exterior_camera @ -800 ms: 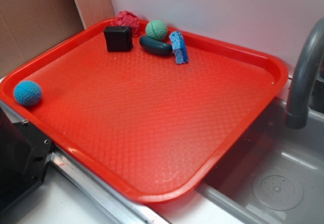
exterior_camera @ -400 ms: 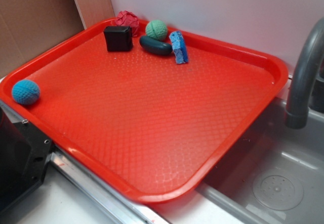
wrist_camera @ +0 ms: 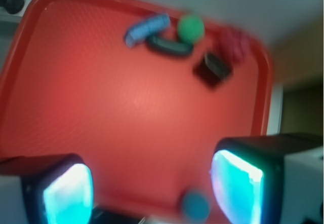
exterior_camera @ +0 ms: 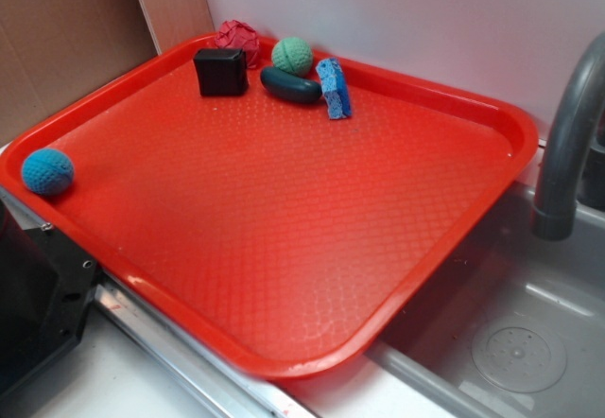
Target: Grab the black box.
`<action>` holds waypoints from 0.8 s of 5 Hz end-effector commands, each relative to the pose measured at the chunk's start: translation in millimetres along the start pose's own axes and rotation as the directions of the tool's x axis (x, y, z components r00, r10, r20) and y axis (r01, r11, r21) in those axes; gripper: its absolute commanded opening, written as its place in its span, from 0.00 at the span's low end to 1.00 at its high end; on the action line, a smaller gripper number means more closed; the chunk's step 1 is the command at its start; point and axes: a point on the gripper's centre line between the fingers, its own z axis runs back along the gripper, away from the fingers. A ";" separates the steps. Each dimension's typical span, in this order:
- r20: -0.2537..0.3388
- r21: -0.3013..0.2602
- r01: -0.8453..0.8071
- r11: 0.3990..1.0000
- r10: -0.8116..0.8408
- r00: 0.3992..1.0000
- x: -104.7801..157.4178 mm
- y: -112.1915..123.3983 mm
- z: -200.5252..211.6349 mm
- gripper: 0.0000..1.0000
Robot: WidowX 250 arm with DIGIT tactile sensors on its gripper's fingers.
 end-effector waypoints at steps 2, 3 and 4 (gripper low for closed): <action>0.123 -0.013 0.223 0.975 -0.220 0.968 2.5 57.2 -55.6 1.00; 0.123 -0.013 0.223 0.975 -0.220 0.968 2.5 57.2 -55.6 1.00; 0.123 -0.013 0.223 0.975 -0.220 0.968 2.5 57.2 -55.6 1.00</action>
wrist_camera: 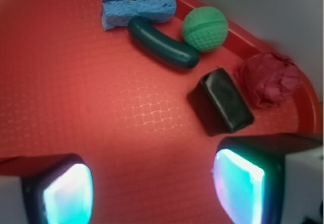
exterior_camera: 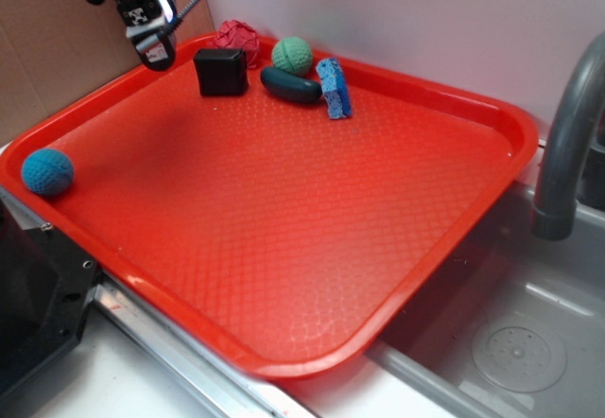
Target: Grab the black box.
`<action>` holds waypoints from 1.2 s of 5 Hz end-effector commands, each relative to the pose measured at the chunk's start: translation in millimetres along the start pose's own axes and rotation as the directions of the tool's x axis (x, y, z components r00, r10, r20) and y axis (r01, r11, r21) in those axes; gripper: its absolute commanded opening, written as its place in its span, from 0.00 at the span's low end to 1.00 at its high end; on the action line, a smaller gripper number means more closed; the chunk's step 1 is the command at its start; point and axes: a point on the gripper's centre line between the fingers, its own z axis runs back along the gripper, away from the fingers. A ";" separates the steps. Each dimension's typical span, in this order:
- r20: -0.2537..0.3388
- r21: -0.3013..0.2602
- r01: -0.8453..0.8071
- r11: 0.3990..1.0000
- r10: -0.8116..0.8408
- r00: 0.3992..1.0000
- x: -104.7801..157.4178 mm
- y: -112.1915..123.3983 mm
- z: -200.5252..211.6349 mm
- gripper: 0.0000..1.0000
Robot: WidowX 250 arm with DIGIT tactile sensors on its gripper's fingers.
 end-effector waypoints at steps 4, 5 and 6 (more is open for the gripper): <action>-0.046 0.060 0.099 0.993 -0.096 0.994 38.7 63.0 -75.8 1.00; -0.073 0.007 0.081 0.997 -0.080 0.994 33.7 51.8 -85.0 1.00; -0.046 -0.009 0.054 0.998 -0.055 0.997 29.6 35.2 -73.0 0.00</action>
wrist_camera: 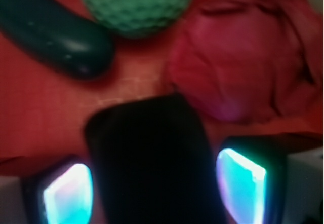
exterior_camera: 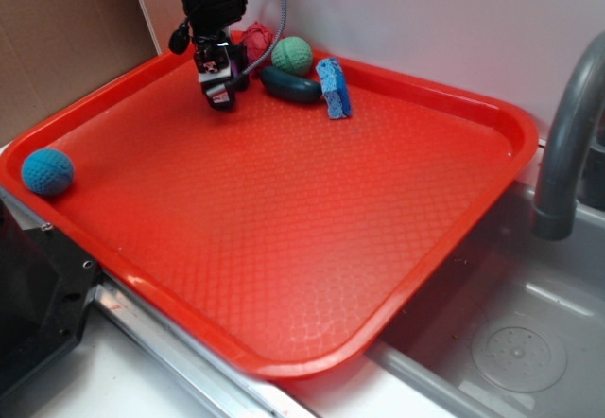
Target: Grab the black box.
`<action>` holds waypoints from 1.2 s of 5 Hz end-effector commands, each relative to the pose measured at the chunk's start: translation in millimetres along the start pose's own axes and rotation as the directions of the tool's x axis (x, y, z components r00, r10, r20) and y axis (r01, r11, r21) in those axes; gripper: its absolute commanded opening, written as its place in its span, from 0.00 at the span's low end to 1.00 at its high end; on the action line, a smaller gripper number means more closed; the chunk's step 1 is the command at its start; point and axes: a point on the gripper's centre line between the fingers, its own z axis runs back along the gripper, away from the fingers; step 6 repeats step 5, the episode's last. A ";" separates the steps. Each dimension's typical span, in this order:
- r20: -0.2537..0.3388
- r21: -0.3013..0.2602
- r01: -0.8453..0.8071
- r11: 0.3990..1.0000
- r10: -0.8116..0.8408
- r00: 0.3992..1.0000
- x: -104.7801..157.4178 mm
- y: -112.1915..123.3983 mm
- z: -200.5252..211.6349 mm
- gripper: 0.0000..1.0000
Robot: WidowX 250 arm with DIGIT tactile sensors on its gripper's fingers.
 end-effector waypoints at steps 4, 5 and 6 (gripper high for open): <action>0.170 -0.126 -0.470 0.874 0.485 0.858 49.0 -100.4 184.7 0.00; 0.135 -0.132 -0.480 0.867 0.495 0.858 53.1 -98.5 173.4 0.00; 0.135 -0.132 -0.480 0.867 0.495 0.858 53.1 -98.5 173.4 0.00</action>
